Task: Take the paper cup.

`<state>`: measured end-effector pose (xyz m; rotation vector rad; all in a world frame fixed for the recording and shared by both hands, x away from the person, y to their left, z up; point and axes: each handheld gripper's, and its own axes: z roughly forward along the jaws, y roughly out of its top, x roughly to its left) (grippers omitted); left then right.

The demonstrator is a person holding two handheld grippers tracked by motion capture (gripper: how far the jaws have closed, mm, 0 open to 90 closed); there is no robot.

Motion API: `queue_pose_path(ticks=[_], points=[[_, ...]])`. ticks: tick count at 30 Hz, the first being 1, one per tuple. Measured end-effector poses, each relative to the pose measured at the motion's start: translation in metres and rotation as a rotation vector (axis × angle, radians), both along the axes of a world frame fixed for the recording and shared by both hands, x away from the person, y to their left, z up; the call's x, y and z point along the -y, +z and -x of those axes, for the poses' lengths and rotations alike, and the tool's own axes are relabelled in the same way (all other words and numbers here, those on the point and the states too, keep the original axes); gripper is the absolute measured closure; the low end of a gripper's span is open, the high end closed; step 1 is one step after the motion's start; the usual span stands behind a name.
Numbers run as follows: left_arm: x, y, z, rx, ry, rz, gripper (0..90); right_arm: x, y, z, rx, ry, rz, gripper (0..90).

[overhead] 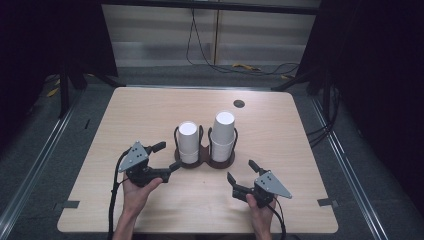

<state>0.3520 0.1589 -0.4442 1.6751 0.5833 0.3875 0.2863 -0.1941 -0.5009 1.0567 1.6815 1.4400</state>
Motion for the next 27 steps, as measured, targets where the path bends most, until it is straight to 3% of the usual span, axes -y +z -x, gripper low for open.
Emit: queue_pose_path(ticks=[12,18,21,23,27], points=[[0.008,0.023,-0.016,-0.024,-0.035,-0.029,18.4,0.000,0.000,0.000,-0.004,0.005,0.001,13.8],[0.010,0.032,-0.026,-0.016,-0.038,-0.046,18.5,0.000,0.000,0.000,-0.002,0.005,0.003,13.8],[0.012,0.035,-0.031,-0.030,-0.048,-0.054,18.4,0.000,0.000,-0.001,-0.002,0.010,0.001,13.8],[0.013,0.040,-0.038,-0.040,-0.056,-0.092,18.5,0.000,0.000,-0.001,-0.005,0.007,0.002,13.8],[0.015,0.042,-0.045,-0.055,-0.067,-0.083,20.1,0.000,0.000,-0.001,-0.005,0.009,0.008,13.8]])
